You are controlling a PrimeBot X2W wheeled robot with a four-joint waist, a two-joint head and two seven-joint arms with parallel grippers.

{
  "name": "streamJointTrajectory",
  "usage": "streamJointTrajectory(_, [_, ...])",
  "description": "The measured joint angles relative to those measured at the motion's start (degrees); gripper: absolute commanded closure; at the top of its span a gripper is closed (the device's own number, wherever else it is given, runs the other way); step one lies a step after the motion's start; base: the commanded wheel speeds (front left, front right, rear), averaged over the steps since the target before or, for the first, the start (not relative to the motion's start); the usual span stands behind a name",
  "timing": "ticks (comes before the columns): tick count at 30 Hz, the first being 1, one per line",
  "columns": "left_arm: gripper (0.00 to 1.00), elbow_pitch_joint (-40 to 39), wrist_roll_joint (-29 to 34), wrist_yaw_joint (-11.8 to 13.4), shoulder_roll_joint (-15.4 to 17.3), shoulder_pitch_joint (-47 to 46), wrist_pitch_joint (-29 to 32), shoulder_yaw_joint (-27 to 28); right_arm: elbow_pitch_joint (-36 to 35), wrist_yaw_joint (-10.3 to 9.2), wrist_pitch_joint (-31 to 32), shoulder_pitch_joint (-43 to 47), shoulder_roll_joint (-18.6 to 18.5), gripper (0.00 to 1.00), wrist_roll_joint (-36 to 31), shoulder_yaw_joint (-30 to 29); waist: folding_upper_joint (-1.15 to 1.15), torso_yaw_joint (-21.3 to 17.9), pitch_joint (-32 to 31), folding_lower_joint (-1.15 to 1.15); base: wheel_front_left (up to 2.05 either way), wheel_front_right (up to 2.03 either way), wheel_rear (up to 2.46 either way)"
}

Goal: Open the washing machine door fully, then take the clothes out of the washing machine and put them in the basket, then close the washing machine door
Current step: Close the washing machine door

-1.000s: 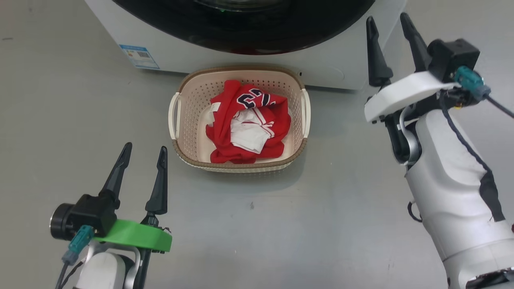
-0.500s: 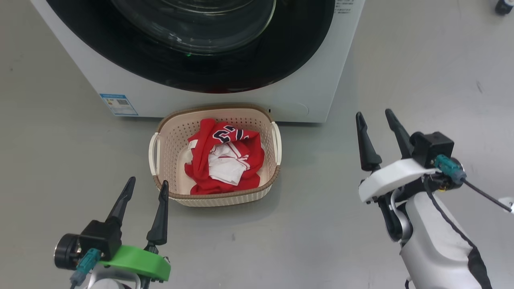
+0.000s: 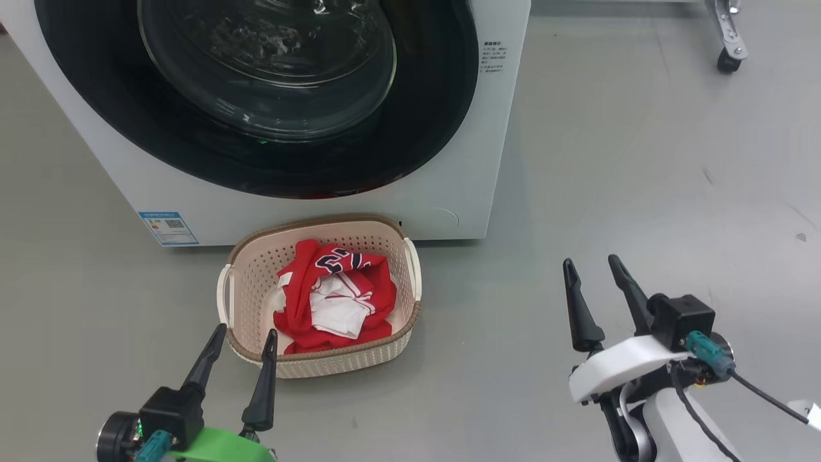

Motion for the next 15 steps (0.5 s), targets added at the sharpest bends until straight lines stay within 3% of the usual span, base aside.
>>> streamJointTrajectory(15, [0.0,-1.5,0.0,0.3,0.0,3.2,1.0,-1.2,-3.9,-2.07,0.0,8.4,0.4,0.0,-1.1,0.4,0.0,-1.6,-3.4,0.0,0.0,0.0,0.0])
